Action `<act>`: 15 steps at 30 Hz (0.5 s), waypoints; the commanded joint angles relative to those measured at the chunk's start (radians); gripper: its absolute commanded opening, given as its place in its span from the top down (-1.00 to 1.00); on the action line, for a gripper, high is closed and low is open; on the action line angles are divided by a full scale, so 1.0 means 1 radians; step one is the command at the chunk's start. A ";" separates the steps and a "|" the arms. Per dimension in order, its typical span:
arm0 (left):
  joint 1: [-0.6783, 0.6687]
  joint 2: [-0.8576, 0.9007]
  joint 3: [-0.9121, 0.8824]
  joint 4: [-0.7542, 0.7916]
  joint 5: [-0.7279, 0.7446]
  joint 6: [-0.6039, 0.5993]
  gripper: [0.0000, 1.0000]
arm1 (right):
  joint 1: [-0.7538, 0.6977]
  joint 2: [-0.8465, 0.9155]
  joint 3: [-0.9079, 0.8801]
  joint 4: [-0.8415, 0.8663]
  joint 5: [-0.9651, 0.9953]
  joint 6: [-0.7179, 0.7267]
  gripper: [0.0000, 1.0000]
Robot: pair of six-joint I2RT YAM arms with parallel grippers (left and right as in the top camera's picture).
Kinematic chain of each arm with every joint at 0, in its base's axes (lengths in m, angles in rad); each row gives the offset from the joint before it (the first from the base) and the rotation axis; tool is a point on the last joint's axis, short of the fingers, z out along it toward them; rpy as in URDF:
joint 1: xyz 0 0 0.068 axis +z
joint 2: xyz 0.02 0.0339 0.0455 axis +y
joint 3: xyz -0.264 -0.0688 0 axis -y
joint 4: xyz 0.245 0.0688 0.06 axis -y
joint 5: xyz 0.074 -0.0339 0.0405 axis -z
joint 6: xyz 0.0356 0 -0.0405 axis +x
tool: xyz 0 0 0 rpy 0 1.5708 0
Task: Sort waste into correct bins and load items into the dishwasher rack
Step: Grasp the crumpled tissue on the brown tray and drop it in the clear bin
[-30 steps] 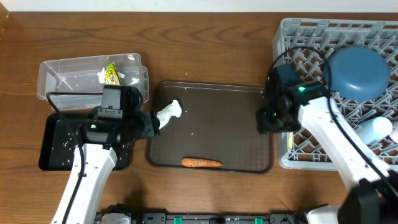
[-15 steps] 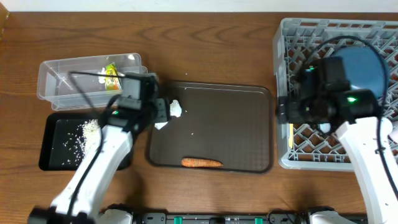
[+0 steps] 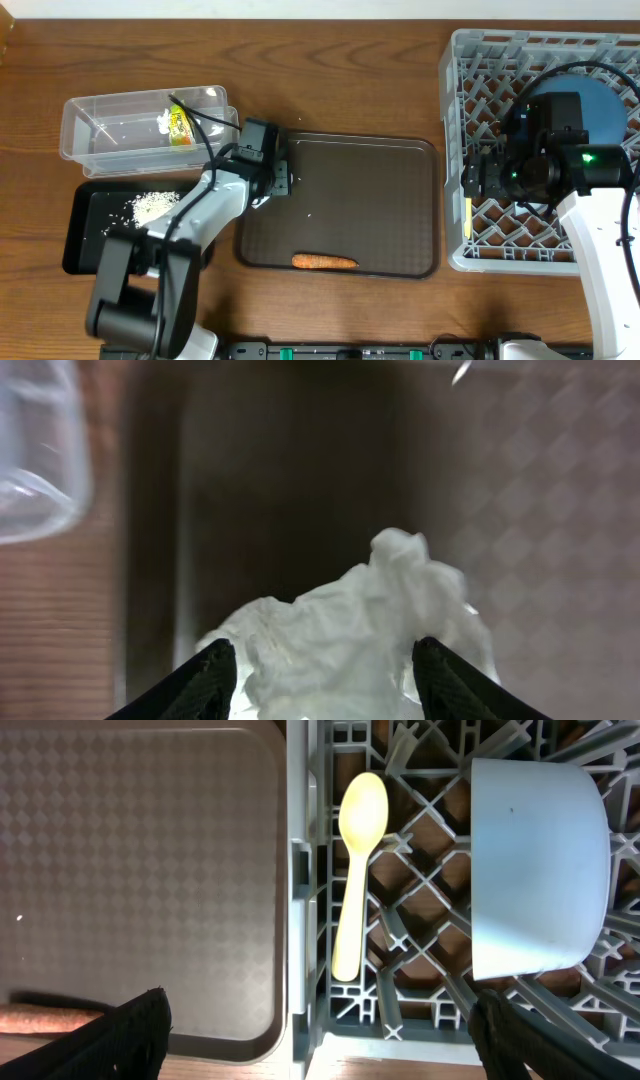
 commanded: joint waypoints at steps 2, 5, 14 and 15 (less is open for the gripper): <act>-0.003 0.047 0.000 -0.010 0.031 0.013 0.23 | -0.005 -0.010 0.011 0.002 0.013 -0.010 -0.90; -0.003 0.040 0.000 -0.018 0.031 0.013 0.63 | -0.005 -0.010 0.011 0.002 0.013 -0.010 -0.90; 0.033 -0.146 0.027 -0.050 -0.019 0.014 0.69 | -0.005 -0.010 0.011 0.001 0.014 -0.011 -0.91; 0.047 -0.179 0.027 -0.047 -0.042 0.014 0.66 | -0.005 -0.010 0.011 0.001 0.014 -0.013 -0.92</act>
